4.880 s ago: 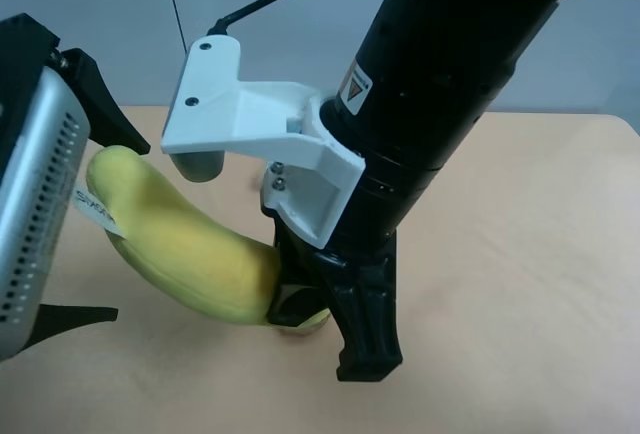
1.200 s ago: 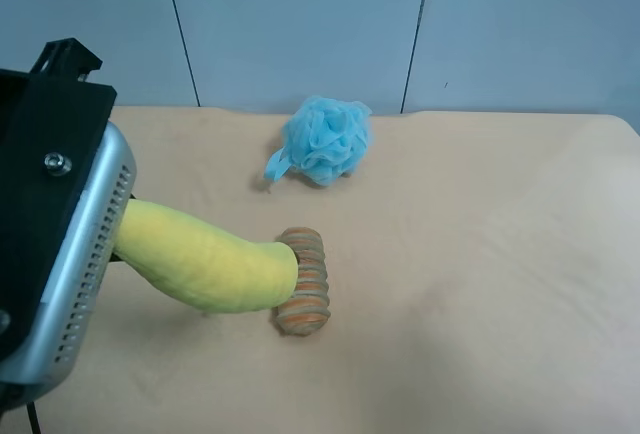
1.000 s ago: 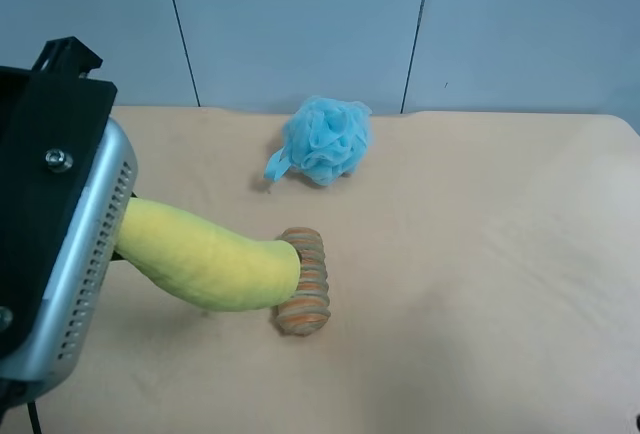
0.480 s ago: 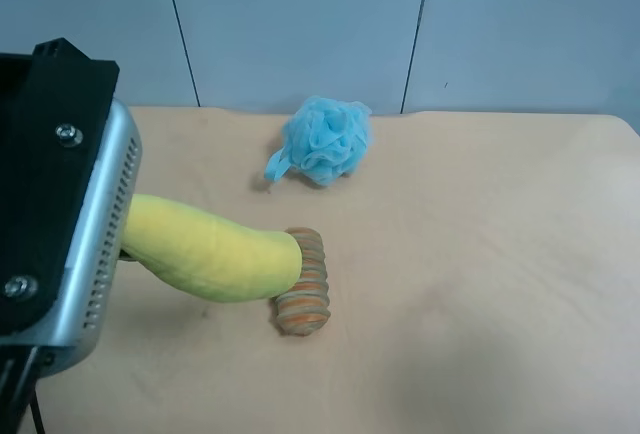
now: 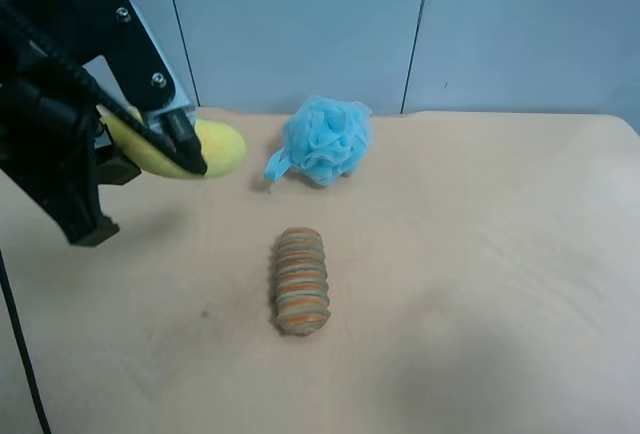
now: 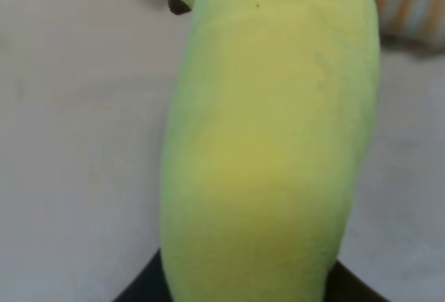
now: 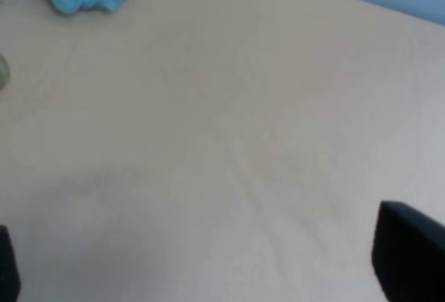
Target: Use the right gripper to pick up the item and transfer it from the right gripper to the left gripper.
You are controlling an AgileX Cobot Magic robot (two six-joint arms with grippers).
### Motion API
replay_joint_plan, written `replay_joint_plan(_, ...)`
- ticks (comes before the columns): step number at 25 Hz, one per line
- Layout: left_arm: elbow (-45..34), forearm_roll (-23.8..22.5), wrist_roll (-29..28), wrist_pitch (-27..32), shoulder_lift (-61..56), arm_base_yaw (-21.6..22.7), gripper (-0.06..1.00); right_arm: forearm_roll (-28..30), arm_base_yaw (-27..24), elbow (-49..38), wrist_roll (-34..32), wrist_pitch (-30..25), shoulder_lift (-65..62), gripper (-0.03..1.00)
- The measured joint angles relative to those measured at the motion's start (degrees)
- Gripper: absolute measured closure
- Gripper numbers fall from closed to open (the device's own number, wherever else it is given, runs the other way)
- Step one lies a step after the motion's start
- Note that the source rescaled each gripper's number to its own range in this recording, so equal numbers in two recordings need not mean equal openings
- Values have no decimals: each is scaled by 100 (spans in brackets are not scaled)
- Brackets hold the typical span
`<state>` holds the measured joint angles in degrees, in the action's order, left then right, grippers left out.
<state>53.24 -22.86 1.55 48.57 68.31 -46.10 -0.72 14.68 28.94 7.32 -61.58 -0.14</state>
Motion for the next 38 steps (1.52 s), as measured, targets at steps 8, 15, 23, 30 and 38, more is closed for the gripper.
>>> replay_joint_plan(8,63,417,-42,-1718,993,1784,94,0,0,0,0,0,0,-3)
replay_joint_plan(15,68,430,-42,-2802,2082,2548,94,0,0,0,0,0,0,-3)
replay_joint_plan(23,68,360,-42,-3010,3112,2764,86,0,0,0,0,0,0,-3)
replay_joint_plan(30,68,366,-81,-2979,3356,2764,0,0,0,0,0,0,0,-3)
replay_joint_plan(38,68,397,-65,-2324,2495,2764,-5,0,0,0,0,0,0,-3)
